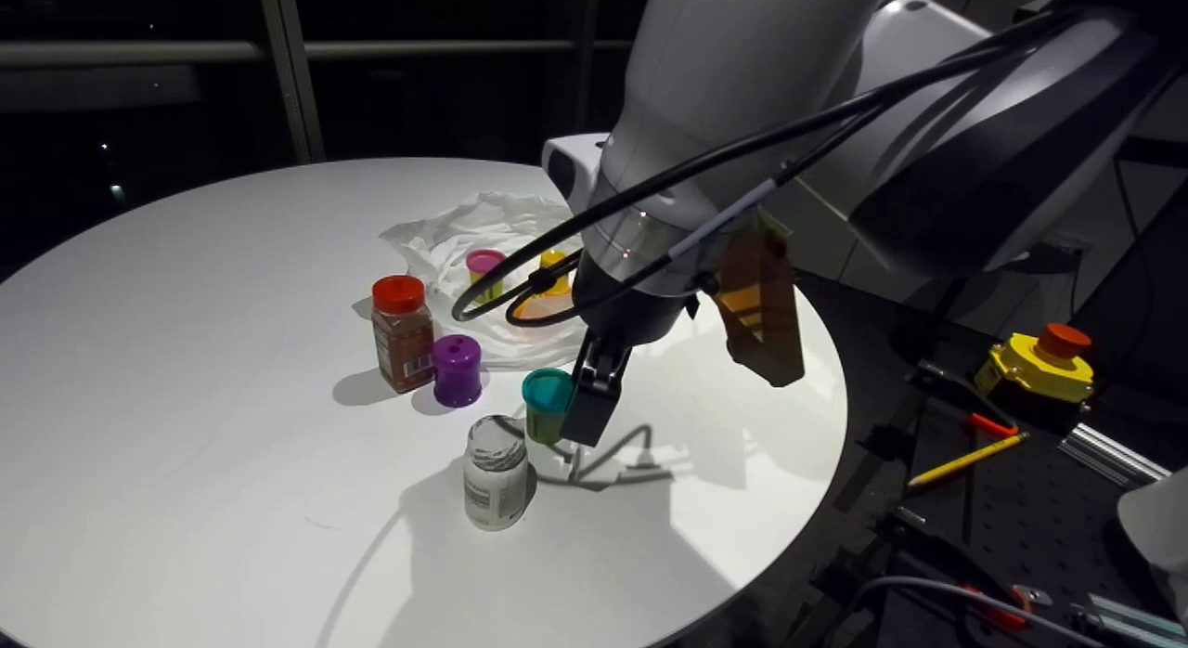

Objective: Pick up the objects from the table and put them on the plastic

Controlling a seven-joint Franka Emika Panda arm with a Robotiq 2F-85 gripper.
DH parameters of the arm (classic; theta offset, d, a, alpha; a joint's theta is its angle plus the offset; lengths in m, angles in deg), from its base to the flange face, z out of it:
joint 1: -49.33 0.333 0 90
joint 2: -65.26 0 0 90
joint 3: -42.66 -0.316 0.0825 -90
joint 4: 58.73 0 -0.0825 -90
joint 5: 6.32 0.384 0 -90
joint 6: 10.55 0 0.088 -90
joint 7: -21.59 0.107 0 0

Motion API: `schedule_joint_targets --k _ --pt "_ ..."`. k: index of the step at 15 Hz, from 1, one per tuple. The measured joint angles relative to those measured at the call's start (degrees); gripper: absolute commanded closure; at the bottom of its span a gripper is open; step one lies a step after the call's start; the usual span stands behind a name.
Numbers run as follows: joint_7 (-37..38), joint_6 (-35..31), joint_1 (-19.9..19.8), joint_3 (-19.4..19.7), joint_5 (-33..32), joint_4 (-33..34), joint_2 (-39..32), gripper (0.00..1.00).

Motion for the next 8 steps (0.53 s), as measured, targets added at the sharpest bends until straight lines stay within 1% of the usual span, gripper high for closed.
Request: schedule_joint_targets --k 4,5,6,8 --pt "-0.7 -0.1 -1.1 0.0 0.0 3.6 -4.5 0.0" --pt "-0.7 -0.1 -1.4 0.0 0.0 4.3 -5.3 0.15" --pt "-0.7 -0.1 -1.7 0.0 0.0 4.9 -5.8 0.27" --pt "-0.8 -0.1 -2.3 0.1 0.0 5.5 -6.1 0.44"
